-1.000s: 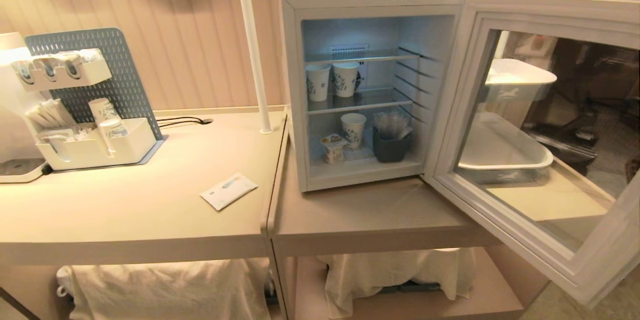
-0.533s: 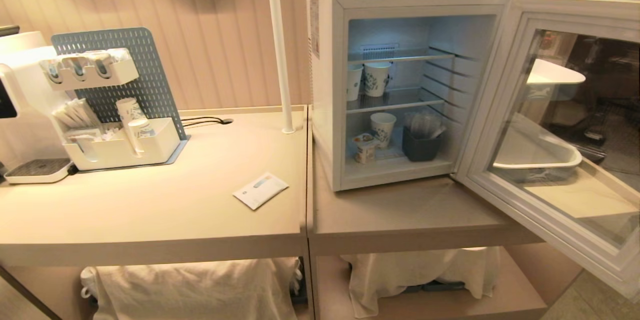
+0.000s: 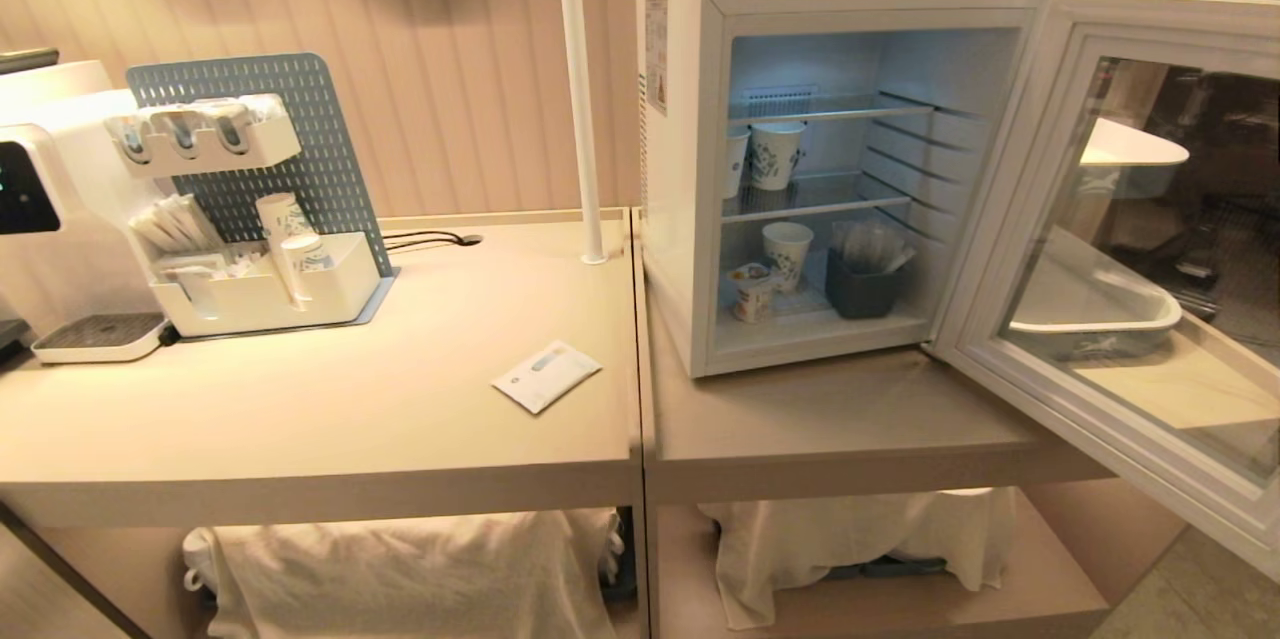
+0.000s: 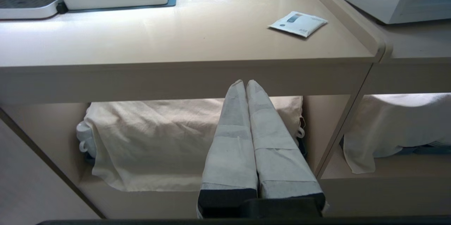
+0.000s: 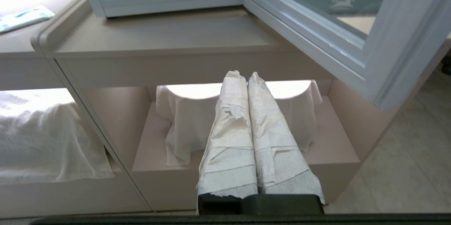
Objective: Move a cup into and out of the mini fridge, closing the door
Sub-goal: Take the yoghurt out of the freezer
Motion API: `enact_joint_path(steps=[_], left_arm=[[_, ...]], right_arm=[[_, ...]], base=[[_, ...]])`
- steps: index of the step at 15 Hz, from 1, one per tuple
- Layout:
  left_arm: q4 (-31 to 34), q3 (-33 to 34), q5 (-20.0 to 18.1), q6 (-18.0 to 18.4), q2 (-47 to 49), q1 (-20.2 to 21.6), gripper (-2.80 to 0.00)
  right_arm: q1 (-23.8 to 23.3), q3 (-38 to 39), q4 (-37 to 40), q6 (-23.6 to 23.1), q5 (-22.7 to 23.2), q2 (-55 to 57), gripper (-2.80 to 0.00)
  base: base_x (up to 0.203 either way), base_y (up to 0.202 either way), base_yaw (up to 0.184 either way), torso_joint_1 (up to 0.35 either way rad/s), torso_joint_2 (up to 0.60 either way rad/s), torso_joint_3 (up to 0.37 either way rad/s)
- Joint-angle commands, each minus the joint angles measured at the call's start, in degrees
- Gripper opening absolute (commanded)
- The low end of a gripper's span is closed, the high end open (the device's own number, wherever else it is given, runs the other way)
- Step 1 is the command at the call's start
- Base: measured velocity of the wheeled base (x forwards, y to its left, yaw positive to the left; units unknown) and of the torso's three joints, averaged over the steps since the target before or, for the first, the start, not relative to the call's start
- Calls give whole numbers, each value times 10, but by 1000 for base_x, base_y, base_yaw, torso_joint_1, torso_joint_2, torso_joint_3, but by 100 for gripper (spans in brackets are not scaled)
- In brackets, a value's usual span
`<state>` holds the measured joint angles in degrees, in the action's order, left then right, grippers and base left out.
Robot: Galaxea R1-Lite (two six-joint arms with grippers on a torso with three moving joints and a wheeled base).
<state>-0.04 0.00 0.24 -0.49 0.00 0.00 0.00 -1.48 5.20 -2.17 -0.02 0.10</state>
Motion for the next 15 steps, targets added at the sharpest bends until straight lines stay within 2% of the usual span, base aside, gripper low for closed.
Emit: enact_joint_path(steps=[1, 10, 12, 13, 15], left_arm=[[-1, 0, 0, 0, 1, 0, -280], [-1, 0, 0, -1, 1, 0, -280], [-1, 0, 0, -1, 1, 0, -280], [-1, 0, 0, -2, 1, 0, -280], [-1, 0, 0, -1, 0, 0, -280]], right_arm=[[-1, 0, 0, 0, 0, 1, -280], [-1, 4, -10, 4, -1, 0, -280], [-1, -1, -24, 6, -1, -1, -280], [-1, -33, -21, 10, -2, 3, -280], [-1, -147, 15, 17, 2, 48, -280]], base=[[0, 0, 0, 0, 0, 0], [175, 0, 1, 3, 2, 3], [41, 0, -1, 3, 4, -2], [0, 0, 0, 0, 0, 0], [0, 0, 0, 0, 0, 0]])
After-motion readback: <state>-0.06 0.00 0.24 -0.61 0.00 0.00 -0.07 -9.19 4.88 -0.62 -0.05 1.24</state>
